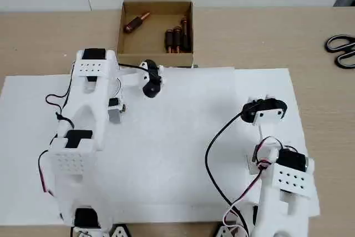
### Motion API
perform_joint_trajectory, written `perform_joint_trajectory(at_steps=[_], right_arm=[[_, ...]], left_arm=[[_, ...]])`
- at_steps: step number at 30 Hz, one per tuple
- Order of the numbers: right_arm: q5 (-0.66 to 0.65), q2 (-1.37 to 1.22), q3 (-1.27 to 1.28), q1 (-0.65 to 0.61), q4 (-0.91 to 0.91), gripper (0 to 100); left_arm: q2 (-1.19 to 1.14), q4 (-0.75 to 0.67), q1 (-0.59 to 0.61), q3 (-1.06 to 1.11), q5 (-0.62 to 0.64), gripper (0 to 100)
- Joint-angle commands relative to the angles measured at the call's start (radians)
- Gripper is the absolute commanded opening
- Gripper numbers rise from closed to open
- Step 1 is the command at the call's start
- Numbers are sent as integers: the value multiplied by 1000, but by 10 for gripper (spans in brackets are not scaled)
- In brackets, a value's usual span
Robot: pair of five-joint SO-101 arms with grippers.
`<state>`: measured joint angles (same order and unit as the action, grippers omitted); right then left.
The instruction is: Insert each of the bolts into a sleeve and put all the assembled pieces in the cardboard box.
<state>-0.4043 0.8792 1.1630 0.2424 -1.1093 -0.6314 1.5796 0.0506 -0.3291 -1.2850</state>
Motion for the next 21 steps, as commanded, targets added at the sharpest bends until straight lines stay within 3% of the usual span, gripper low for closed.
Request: perform_joint_trajectory(at_steps=[1,7,15,21], right_arm=[[-9,18,-5,-4,15,5],[-9,18,-5,-4,15,4],[-9,19,-5,-2,15,4],[-9,21,-9,-2,15,4]], left_arm=[[-5,-17,-5,-41,-43,126],[2,-14,-9,-47,-41,9],[11,-2,-9,-62,-37,6],[92,173,-34,-216,-28,6]])
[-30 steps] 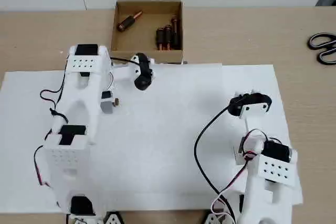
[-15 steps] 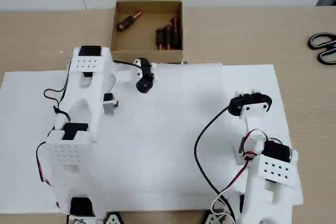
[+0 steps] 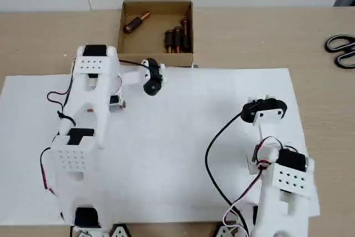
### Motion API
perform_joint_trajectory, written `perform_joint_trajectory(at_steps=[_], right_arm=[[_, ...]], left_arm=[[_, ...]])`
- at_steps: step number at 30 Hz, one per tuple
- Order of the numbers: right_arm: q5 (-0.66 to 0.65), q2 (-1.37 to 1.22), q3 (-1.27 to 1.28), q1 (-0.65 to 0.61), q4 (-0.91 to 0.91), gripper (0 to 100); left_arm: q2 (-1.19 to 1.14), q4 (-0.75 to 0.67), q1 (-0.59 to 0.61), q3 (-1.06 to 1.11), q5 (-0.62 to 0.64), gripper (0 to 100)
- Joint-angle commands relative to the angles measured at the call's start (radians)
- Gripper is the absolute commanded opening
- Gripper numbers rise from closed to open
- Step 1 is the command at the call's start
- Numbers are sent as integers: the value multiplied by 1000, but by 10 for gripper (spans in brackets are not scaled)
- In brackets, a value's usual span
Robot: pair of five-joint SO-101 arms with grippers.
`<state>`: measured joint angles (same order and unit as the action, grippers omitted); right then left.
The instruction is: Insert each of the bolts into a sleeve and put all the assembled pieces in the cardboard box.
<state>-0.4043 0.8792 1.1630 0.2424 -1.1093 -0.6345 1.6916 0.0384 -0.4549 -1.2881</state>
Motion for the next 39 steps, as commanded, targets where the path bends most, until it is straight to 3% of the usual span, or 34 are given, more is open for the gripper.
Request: perform_joint_trajectory(at_steps=[1,8,14,19,24,29,34,39], right_arm=[[-11,21,-12,-4,15,4],[-5,22,-183,-5,-81,5],[84,24,-350,-4,-211,5],[137,35,-459,-5,-334,5],[253,209,-462,-10,-321,4],[262,483,-390,-170,-245,4],[262,728,-189,-332,-154,3],[264,931,-17,-437,-124,3]], left_arm=[[110,58,-26,-101,0,6],[287,58,-57,-151,236,6],[446,58,-66,-154,675,6],[626,60,-72,-104,825,6],[830,57,-89,85,1037,6],[1040,20,-121,298,1171,6],[1240,-141,-124,579,1280,6],[1467,-391,-129,903,1402,6]])
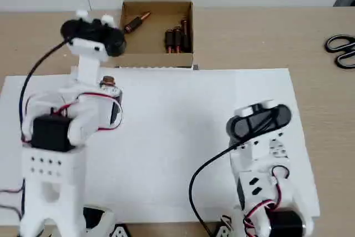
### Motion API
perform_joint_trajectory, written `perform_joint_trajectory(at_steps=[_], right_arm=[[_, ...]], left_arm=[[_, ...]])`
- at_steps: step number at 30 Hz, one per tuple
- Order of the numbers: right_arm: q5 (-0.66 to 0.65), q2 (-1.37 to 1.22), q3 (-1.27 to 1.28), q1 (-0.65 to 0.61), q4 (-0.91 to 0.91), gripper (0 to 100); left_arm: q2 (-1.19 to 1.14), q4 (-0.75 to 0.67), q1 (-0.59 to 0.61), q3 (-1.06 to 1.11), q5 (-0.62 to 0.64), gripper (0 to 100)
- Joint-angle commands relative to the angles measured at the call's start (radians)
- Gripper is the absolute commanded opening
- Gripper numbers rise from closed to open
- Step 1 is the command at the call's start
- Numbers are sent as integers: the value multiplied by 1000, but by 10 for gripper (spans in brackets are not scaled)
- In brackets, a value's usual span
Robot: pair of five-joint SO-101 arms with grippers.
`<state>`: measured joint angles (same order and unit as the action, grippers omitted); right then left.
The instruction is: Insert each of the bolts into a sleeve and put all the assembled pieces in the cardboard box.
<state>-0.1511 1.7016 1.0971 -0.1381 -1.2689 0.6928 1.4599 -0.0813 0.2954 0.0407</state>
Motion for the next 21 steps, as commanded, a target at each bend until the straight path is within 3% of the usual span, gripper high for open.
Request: perform_joint_trajectory(at_steps=[1,8,15,21], right_arm=[[11,124,68,-71,42,3],[100,97,127,-177,127,3],[101,111,253,-352,231,3],[101,111,344,-446,294,3]], left_arm=[[189,-216,-9,219,109,6],[531,-480,-9,598,304,6],[841,-583,-8,862,522,6],[1079,-620,-8,1020,586,6]])
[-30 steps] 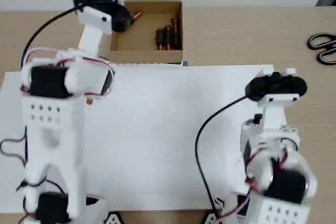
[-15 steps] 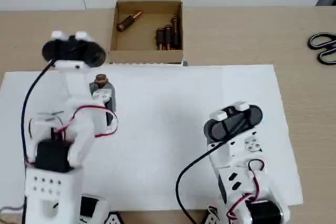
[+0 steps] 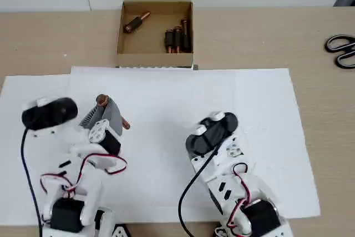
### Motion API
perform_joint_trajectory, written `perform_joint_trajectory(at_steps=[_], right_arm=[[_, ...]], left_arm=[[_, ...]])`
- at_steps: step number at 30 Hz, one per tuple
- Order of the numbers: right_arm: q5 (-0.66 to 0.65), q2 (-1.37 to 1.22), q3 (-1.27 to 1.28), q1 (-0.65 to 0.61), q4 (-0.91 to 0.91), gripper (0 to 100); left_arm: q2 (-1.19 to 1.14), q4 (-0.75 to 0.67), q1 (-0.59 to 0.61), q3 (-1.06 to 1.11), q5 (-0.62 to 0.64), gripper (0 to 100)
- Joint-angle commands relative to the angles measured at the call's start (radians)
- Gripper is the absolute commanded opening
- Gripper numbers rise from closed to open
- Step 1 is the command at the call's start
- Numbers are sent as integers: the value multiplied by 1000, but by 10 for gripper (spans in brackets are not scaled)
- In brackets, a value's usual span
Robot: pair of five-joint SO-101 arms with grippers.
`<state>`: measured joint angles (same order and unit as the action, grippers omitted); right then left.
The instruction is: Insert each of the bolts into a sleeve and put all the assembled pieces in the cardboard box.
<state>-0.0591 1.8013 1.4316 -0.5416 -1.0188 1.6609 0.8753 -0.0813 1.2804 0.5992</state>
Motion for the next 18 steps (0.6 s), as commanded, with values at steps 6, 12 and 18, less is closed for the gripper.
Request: perform_joint_trajectory(at_steps=[6,12,18], right_arm=[[9,12,91,-143,119,3],[5,12,149,-203,186,3],[3,12,161,-213,194,3]], left_arm=[[147,-35,-9,76,117,6],[147,-32,-91,76,152,6],[147,-32,-238,79,150,6]])
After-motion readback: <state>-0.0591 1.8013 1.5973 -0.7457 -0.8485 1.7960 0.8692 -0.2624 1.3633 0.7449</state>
